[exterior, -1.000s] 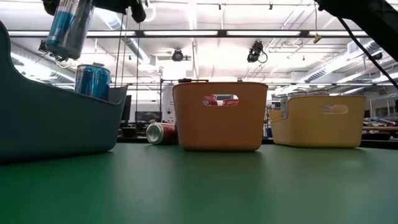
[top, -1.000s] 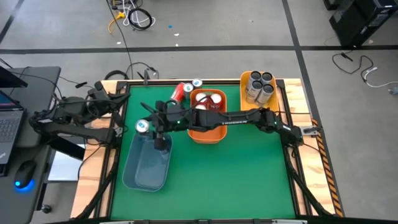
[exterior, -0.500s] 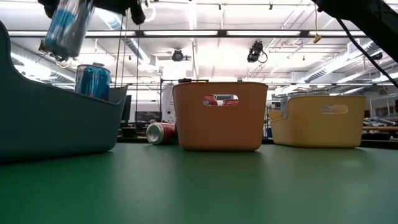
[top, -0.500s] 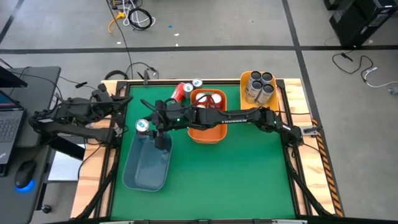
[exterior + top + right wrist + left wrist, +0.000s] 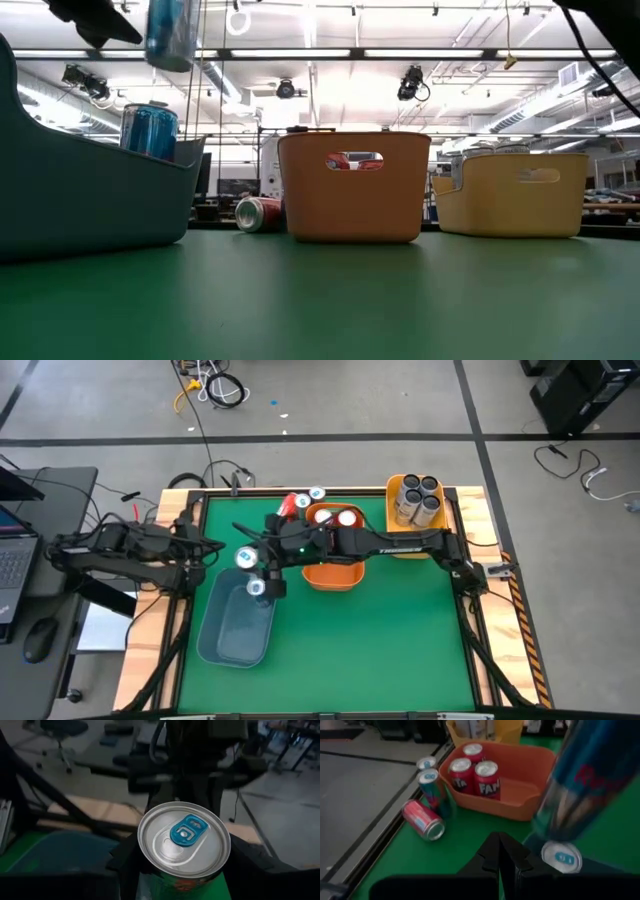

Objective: Sort soda cans
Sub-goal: Put the blue soda can into the blue bin

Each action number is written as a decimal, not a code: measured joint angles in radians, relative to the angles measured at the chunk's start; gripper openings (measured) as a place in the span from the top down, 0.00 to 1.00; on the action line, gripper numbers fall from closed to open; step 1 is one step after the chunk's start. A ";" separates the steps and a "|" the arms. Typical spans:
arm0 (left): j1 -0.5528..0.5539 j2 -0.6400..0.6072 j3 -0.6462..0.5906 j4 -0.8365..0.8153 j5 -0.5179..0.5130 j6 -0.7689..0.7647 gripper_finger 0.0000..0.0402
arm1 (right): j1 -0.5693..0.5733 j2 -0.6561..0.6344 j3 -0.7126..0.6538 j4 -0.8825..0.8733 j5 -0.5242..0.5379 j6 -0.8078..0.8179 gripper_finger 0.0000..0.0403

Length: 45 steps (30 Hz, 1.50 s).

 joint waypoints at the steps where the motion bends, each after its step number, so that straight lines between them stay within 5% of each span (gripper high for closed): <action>1: 0.000 0.007 0.011 -0.020 -0.001 0.000 1.00 | 0.002 -0.006 0.000 -0.024 0.003 0.001 0.47; 11: 0.000 0.016 0.016 -0.040 -0.057 0.017 1.00 | 0.039 0.053 -0.003 -0.015 -0.139 0.071 0.47; 45: 0.001 0.023 0.012 -0.011 -0.060 0.071 1.00 | 0.128 0.231 -0.191 0.229 -0.052 0.181 0.47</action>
